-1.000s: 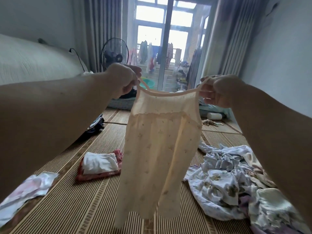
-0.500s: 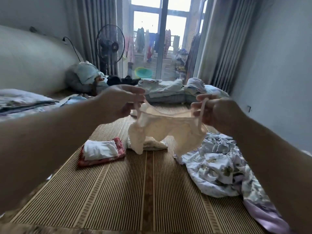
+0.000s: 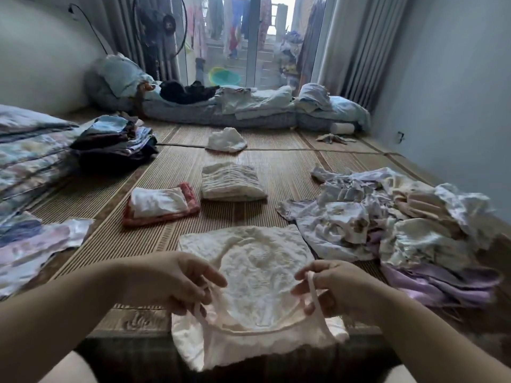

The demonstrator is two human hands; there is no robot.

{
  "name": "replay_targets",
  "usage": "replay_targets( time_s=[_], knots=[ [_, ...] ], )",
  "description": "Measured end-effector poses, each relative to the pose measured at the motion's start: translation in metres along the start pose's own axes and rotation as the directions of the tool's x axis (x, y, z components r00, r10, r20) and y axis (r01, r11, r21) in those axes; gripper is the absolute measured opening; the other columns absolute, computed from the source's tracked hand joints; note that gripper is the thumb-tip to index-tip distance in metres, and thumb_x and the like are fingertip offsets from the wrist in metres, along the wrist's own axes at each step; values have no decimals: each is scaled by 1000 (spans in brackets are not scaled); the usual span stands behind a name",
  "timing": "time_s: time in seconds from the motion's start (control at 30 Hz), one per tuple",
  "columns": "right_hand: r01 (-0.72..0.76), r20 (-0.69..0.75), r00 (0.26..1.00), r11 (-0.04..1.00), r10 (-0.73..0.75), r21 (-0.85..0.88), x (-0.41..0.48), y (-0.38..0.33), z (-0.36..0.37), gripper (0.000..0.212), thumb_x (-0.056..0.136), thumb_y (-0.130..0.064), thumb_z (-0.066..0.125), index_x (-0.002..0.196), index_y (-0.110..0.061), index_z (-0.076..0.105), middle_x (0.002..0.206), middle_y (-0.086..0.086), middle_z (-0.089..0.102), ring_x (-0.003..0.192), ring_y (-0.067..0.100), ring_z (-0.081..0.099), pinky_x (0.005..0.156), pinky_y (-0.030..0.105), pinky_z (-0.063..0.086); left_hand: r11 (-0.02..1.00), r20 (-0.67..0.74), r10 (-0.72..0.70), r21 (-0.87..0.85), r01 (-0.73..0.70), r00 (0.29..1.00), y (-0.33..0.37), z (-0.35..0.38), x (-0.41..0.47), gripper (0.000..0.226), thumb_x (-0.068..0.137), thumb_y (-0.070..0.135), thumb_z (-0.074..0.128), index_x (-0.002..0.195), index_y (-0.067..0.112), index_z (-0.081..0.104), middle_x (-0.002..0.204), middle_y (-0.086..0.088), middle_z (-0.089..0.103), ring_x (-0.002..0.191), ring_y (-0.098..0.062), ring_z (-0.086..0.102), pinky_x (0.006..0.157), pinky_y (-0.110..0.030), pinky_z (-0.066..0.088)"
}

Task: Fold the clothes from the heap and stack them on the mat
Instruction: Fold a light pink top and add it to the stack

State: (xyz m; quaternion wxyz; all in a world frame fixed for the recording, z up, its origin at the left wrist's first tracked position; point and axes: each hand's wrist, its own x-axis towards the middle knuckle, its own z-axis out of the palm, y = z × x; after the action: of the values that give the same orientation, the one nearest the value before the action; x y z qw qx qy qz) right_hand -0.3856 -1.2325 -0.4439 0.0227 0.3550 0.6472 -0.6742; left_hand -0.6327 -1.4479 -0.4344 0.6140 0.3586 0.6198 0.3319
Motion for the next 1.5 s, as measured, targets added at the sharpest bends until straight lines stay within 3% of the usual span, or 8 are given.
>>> replay_targets(
  time_s=[0.5,0.63,0.7,0.8,0.9,1.03,1.17,1.5],
  knots=[
    [-7,-343,939,997,32,75,171,-83,-18,34,93,-2,34,116,-5,59,84,8,67,65,20,65,60,29,50,981,-638,41,-121,-152,769,49,-96,129,20,90,-4,57,104,7,65,88,-16,70,72,-18,63,64,-26,47],
    [15,-453,891,999,-28,-33,199,-66,-15,33,95,-11,39,126,-12,51,95,6,63,85,24,63,77,36,47,981,-648,11,153,116,762,41,-94,150,34,91,17,61,125,20,58,103,-10,66,79,-17,60,68,-26,44],
    [63,-510,812,911,-284,-407,190,-50,-11,39,91,-14,48,130,-13,51,107,7,63,98,27,61,86,39,49,809,-685,77,468,356,725,32,-84,148,60,88,36,62,143,27,40,126,-12,53,86,-17,59,69,-24,44],
    [214,-209,804,599,-556,-771,153,-7,8,41,92,-26,51,133,-24,54,129,-1,60,117,16,54,98,33,43,609,-489,353,767,201,798,11,-55,127,64,85,60,53,143,44,30,144,2,34,122,-13,42,94,-26,36],
    [213,28,881,344,-472,-915,130,34,25,54,91,-57,31,142,-39,36,154,-14,27,144,9,18,114,44,21,268,-94,297,963,12,950,-22,-31,103,71,73,80,31,140,55,20,155,22,13,145,-8,3,113,-46,8],
    [22,-58,969,321,-240,-947,140,59,12,70,85,-74,22,148,-46,5,160,-11,-9,146,10,-12,113,53,-7,63,-85,105,995,79,991,-56,-46,91,79,79,74,39,142,58,-5,157,20,-11,144,-12,-16,115,-51,-2],
    [40,-27,971,274,-236,-961,162,60,3,74,81,-79,17,147,-49,-3,158,-12,-16,145,12,-15,111,52,-13,165,-139,80,979,124,987,-64,-70,80,82,82,59,47,128,70,-20,154,24,-17,143,-4,-14,118,-42,7],
    [399,257,856,257,-449,-880,152,11,64,100,63,-94,29,148,-44,11,159,-15,12,146,9,1,110,45,-10,397,-311,443,909,128,841,-52,-62,51,24,89,36,55,108,34,69,100,15,71,87,-3,64,72,-18,49]
  ],
)
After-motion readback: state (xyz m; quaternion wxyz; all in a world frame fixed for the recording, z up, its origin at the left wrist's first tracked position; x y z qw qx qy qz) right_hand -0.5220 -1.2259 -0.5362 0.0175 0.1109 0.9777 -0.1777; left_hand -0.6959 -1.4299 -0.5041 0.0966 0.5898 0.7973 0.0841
